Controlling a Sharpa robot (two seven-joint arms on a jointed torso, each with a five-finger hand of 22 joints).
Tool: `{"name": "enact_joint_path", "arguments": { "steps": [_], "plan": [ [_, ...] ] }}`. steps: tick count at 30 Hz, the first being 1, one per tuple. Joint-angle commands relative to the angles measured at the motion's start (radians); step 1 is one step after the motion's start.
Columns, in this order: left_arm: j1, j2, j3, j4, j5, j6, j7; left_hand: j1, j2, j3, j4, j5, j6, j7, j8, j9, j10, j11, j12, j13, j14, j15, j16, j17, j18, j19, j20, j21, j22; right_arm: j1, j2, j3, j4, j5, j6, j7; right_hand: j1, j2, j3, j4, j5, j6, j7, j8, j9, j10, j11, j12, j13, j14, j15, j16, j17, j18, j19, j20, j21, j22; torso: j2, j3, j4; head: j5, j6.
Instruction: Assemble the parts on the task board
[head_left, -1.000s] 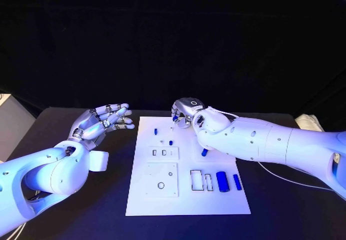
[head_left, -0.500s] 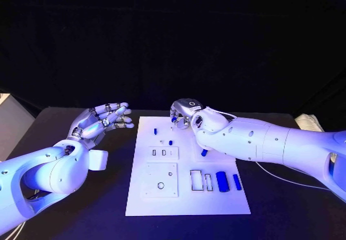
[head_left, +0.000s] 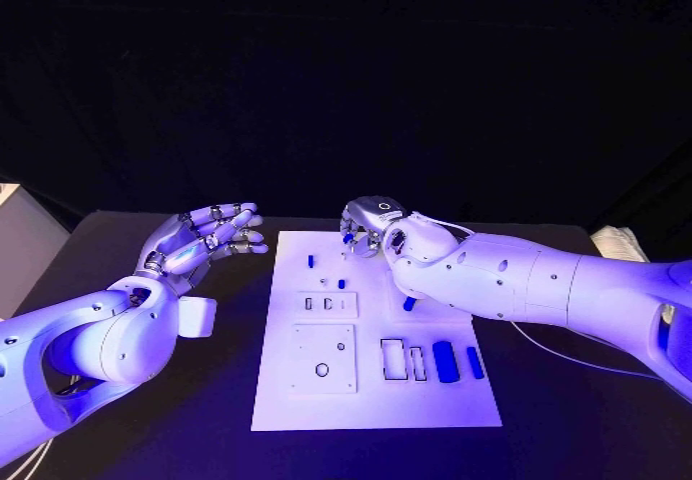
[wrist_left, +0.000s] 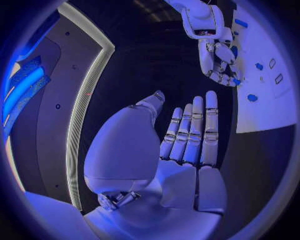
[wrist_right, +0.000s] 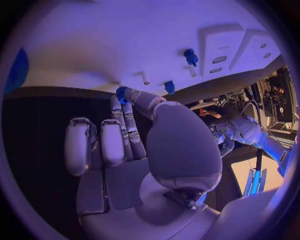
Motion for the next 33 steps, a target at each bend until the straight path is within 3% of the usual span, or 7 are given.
{"name": "enact_joint_path", "arguments": {
  "steps": [1, 6, 10, 15, 19, 23, 33],
  "plan": [
    [0.003, 0.002, 0.001, 0.0, 0.001, 0.019, 0.004, -0.01, -0.002, 0.001, 0.0, -0.003, -0.009, 0.035, 0.004, 0.001, -0.005, 0.001, 0.006, -0.001, -0.006, 0.002, 0.006, 0.002, 0.008, -0.009, 0.001, 0.004, 0.001, -0.003, 0.004, -0.001, -0.001, -0.001, 0.023, 0.02, -0.005, -0.006, 0.006, 0.002, 0.001, -0.019, 0.006, -0.01, 0.003, 0.006, -0.013, -0.008, 0.031, 0.02, 0.006, -0.005, -0.011, -0.004, -0.017, 0.004, -0.013, -0.012, 0.001, -0.0006, -0.0004, 0.0, 0.002],
    [0.003, 0.003, 0.001, 0.0, 0.001, 0.018, 0.003, -0.01, -0.001, 0.001, -0.001, -0.003, -0.009, 0.035, 0.004, 0.001, -0.006, 0.001, 0.006, -0.001, -0.007, 0.002, 0.008, 0.002, 0.008, -0.01, 0.001, 0.006, 0.002, -0.003, 0.01, -0.001, -0.01, 0.006, 0.014, 0.028, -0.029, -0.033, 0.019, 0.008, -0.017, -0.081, 0.025, -0.047, 0.001, -0.07, 0.009, -0.016, 0.011, 0.007, 0.025, -0.028, -0.053, 0.008, -0.055, 0.021, -0.048, -0.062, 0.001, -0.0009, -0.0007, 0.001, 0.002],
    [0.003, 0.002, 0.001, -0.001, 0.001, 0.018, 0.003, -0.01, -0.001, 0.001, -0.001, -0.003, -0.009, 0.035, 0.004, 0.001, -0.006, 0.001, 0.006, -0.001, -0.007, 0.002, 0.008, 0.002, 0.008, -0.01, 0.001, 0.006, 0.002, -0.003, 0.013, -0.001, -0.015, 0.011, 0.004, 0.035, -0.04, -0.061, -0.002, 0.014, -0.049, -0.135, 0.026, -0.083, -0.004, -0.155, 0.019, -0.015, -0.009, -0.01, 0.034, -0.06, -0.109, 0.026, -0.106, 0.032, -0.107, -0.141, 0.002, -0.0001, 0.0006, 0.001, 0.001],
    [0.004, 0.002, 0.001, -0.003, 0.001, 0.018, -0.001, -0.01, -0.001, 0.002, -0.001, -0.003, -0.01, 0.035, 0.004, 0.001, -0.008, 0.001, 0.006, -0.001, -0.008, 0.002, 0.009, 0.003, 0.008, -0.011, 0.001, 0.008, 0.003, -0.003, 0.009, -0.001, -0.014, 0.014, -0.02, 0.034, -0.029, -0.062, -0.035, 0.016, -0.046, -0.167, 0.019, -0.106, -0.006, -0.19, 0.021, -0.01, -0.012, -0.012, 0.035, -0.067, -0.123, 0.033, -0.122, 0.034, -0.135, -0.172, 0.002, -0.001, 0.0, 0.002, 0.002],
    [0.004, 0.002, 0.001, -0.006, 0.001, 0.018, -0.002, -0.01, 0.0, 0.002, -0.001, -0.003, -0.011, 0.035, 0.004, 0.001, -0.01, 0.002, 0.005, -0.001, -0.01, 0.002, 0.01, 0.003, 0.008, -0.012, 0.001, 0.009, 0.004, -0.003, -0.007, -0.002, 0.0, 0.014, -0.041, 0.033, -0.029, -0.063, -0.039, 0.016, -0.045, -0.168, 0.019, -0.107, -0.006, -0.192, 0.021, -0.009, -0.012, -0.012, 0.035, -0.068, -0.125, 0.034, -0.126, 0.034, -0.14, -0.178, 0.0, 0.0013, -0.0026, 0.008, 0.004],
    [0.004, 0.0, 0.001, -0.009, 0.001, 0.018, -0.002, -0.01, 0.0, 0.002, -0.001, -0.003, -0.011, 0.035, 0.004, 0.001, -0.01, 0.002, 0.005, -0.001, -0.01, 0.002, 0.01, 0.003, 0.008, -0.012, 0.001, 0.009, 0.004, -0.003, -0.047, -0.001, 0.038, 0.015, -0.062, 0.03, -0.027, -0.062, -0.048, 0.018, -0.035, -0.164, 0.02, -0.106, -0.004, -0.191, 0.02, -0.005, -0.012, -0.012, 0.035, -0.068, -0.127, 0.034, -0.124, 0.034, -0.142, -0.178, -0.001, 0.0023, -0.0075, 0.006, 0.006],
    [0.004, -0.004, 0.001, -0.02, 0.001, 0.024, 0.0, -0.01, 0.0, 0.002, -0.002, -0.003, -0.012, 0.036, 0.004, 0.001, -0.012, 0.002, 0.005, -0.002, -0.011, 0.003, 0.012, 0.004, 0.008, -0.013, 0.001, 0.011, 0.005, 0.008, -0.245, 0.021, 0.215, 0.108, -0.101, 0.04, -0.045, -0.073, -0.058, 0.047, 0.015, -0.149, 0.025, -0.11, 0.003, -0.094, 0.009, 0.031, -0.005, 0.009, 0.026, -0.021, -0.063, 0.017, -0.068, 0.027, -0.096, -0.102, -0.005, 0.0071, -0.0207, 0.004, 0.014]
  ]
}}
